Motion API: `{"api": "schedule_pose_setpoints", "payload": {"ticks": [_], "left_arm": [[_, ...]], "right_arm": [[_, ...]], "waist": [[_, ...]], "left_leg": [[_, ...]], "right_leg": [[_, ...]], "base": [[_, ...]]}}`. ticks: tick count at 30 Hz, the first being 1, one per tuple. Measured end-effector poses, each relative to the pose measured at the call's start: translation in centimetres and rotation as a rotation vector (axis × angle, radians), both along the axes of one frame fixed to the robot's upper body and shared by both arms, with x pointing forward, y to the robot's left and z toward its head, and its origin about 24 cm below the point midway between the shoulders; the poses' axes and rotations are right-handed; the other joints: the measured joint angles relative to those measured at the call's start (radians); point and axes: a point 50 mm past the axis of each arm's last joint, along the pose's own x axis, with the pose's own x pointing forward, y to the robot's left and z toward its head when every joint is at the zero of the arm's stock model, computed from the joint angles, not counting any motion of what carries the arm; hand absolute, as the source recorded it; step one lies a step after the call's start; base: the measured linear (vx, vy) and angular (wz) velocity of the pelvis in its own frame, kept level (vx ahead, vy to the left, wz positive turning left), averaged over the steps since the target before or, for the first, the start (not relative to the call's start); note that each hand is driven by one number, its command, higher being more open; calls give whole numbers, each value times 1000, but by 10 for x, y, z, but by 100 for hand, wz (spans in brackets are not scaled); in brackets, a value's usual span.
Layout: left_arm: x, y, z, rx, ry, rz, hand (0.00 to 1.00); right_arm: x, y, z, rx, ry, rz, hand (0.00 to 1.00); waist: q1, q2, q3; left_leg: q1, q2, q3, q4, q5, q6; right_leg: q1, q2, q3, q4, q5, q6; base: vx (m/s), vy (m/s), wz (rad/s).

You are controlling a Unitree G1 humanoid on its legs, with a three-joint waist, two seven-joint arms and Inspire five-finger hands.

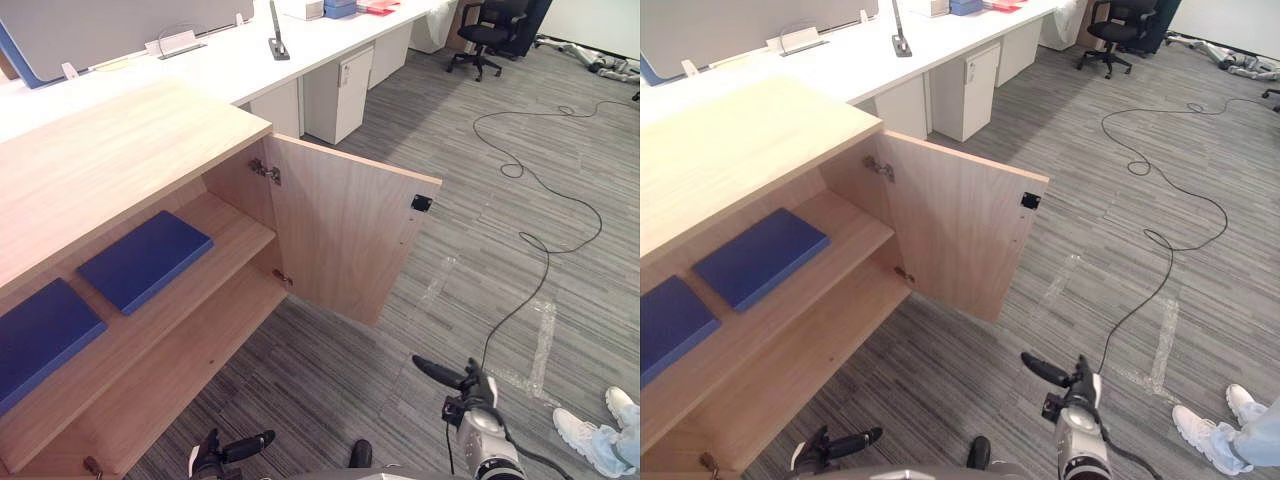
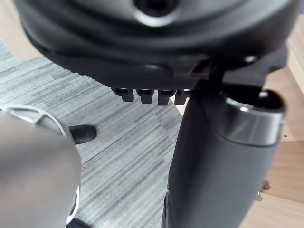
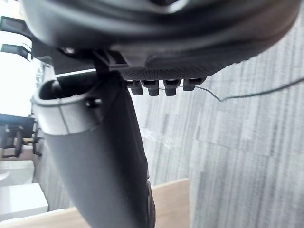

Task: Walk over to the cabinet, pick up the folder, carry it to the office cabinet, place the folder inside the office cabinet, then close the office cabinet door

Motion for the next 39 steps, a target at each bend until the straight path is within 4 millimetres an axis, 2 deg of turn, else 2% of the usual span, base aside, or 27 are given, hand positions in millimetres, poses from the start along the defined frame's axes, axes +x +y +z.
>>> {"api": "schedule_pose_setpoints", "payload": {"ticks": [7, 10, 14, 21, 25, 28, 30, 33, 39], "left_arm": [[-1, -4, -1, -11, -1, 0, 100], [-4, -2, -1, -9, 4, -5, 100], [-16, 7, -1, 9, 33, -9, 100], [-26, 8, -3, -2, 56, -10, 100], [-28, 6, -3, -6, 55, -12, 100], [-28, 5, -3, -10, 50, -11, 100], [-27, 4, -3, -15, 44, -9, 100], [-24, 3, -1, -16, 15, -11, 100], [-22, 4, -1, -18, -3, -11, 100]], "right_arm": [[32, -12, 35, -84, -157, 19, 100], [55, -22, 55, -152, -216, 66, 100], [96, -31, 90, -277, -278, 214, 100], [141, -30, 120, -277, -301, 246, 100], [167, -43, 154, -266, -334, 190, 100], [174, -62, 179, -279, -363, 131, 100], [177, -79, 200, -272, -403, 64, 100], [178, -92, 218, -254, -433, -6, 100], [176, -109, 240, -231, -479, -83, 100]], "waist": [[1, 8, -11], [5, 17, -16], [5, 18, -16], [28, 18, -15], [34, 27, 10], [37, 36, 34], [36, 51, 62], [38, 68, 92], [32, 88, 121]], "left_leg": [[5, -22, -26, -23, 9, 7], [1, -39, -42, -34, 11, 11], [-7, -61, -64, -45, 16, 22], [-27, -91, -117, -58, 30, 46], [-49, -117, -164, -58, 42, 68], [-82, -139, -198, -56, 54, 87], [-102, -155, -223, -53, 64, 100], [-117, -169, -250, -52, 73, 111], [-160, -174, -298, -38, 80, 114]], "right_leg": [[4, -16, -13, -1, 4, -4], [3, -31, -22, -2, 8, 2], [-2, -51, -37, -3, 15, 11], [-4, -78, -73, -3, 26, 20], [-4, -108, -112, -3, 39, 26], [-18, -132, -139, -3, 50, 33], [-22, -150, -161, -3, 59, 36], [-23, -165, -183, -3, 65, 42], [-35, -172, -228, -2, 67, 43]], "base": [[-19, 26, 8], [-37, 53, 13], [-45, 45, 12], [-57, 19, 19], [-88, 31, 30], [-120, 43, 33], [-90, 38, 33], [-64, 33, 28], [-25, 13, 20]]}}
